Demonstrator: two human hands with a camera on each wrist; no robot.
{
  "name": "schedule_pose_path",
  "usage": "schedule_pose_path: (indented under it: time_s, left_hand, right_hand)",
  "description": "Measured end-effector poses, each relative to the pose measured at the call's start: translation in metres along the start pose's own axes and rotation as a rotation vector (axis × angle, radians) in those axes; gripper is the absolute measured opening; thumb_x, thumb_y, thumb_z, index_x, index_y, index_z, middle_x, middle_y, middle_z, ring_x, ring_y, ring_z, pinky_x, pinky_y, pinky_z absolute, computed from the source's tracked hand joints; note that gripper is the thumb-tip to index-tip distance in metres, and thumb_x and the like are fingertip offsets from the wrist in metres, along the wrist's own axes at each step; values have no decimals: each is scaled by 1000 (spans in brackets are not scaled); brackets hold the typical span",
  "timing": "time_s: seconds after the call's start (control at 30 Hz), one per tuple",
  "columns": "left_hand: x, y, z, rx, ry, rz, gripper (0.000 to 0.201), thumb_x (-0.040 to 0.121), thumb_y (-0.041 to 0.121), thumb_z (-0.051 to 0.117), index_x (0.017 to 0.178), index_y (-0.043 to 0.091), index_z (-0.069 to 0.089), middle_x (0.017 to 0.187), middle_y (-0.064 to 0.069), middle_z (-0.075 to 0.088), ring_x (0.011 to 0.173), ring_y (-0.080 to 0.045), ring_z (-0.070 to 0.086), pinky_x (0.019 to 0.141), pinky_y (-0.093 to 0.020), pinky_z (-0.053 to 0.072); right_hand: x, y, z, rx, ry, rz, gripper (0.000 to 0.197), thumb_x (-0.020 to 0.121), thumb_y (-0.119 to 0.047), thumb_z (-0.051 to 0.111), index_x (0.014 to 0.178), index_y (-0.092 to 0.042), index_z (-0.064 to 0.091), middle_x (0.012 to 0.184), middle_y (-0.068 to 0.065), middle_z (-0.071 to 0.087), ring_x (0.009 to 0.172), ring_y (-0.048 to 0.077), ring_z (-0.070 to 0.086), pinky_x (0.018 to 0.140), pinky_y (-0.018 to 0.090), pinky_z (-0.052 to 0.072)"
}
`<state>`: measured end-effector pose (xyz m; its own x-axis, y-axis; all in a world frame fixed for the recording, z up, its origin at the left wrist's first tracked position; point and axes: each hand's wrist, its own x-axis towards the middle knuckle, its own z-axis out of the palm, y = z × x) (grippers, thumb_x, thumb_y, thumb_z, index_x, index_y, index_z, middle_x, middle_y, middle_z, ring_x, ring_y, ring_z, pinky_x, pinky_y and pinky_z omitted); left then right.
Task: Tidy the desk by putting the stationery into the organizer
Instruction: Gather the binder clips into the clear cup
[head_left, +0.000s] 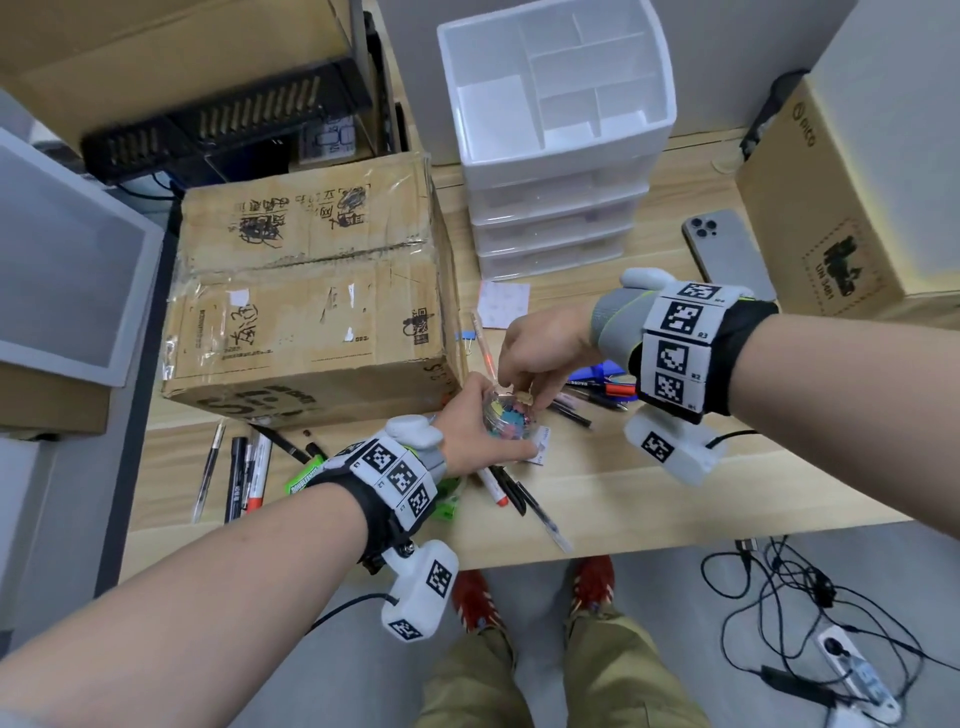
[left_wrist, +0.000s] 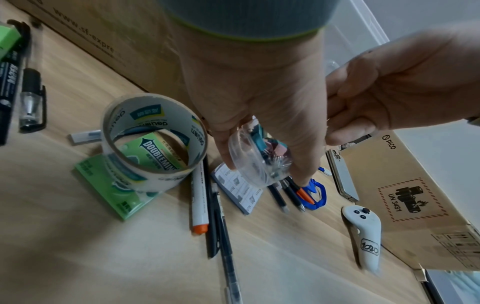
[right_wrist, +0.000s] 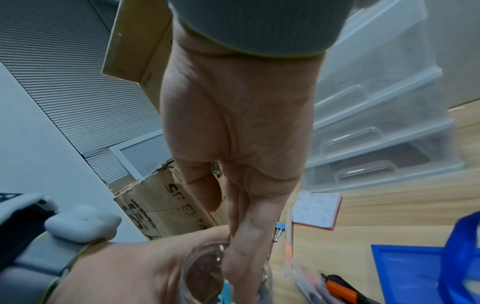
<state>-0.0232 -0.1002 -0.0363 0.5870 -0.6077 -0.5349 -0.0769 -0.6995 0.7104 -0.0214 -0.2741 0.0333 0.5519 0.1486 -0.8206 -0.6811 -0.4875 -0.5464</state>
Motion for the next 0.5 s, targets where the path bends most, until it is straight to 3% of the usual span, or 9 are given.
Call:
schedule_pose_path:
  time_s: [0.07,0.23,0.33,0.43,0.5]
  left_hand:
    - [-2,-3,-1,5,8,7,83,50,54,88,111,20,42,106,-2,66,99,-20,67,86,-47,55]
    - [-1,-9,-2,-54,15,37,82,53,48,89,115,21,44,109,-3,67,104,-22,65,90,-46,53]
    - [3,-16,-2,-97,7,50,84,54,44,91,121,24,43,111,1,67,102,-17,68,91,-44,55]
    - [3,-19,-3,-66,-26,65,68,59,37,92,103,28,43,99,6,66,86,-10,66,80,-33,57]
    - [3,-18,-6,-61,-41,71,67,60,36,92,102,26,42,95,9,64,83,-8,65,72,-25,54]
  right_hand:
    - [1,-3,-1,8,-20,3,26,96,-3,50,114,14,56,103,29,70,84,36,74,72,34,63]
    - [4,-10,-5,55,-94,-13,28,96,-2,50,117,15,57,98,30,72,87,36,74,77,35,63]
    - [5,-15,-11,25,-121,-27,24,95,-4,50,114,6,62,99,23,74,83,32,76,64,28,61]
    - [20,-9,-20,-27,74,-78,19,96,-6,50,107,-4,64,93,12,77,73,24,75,53,23,55]
    - [38,-2,-24,-122,220,-114,22,96,-4,48,108,-8,65,102,9,73,77,23,73,55,24,55]
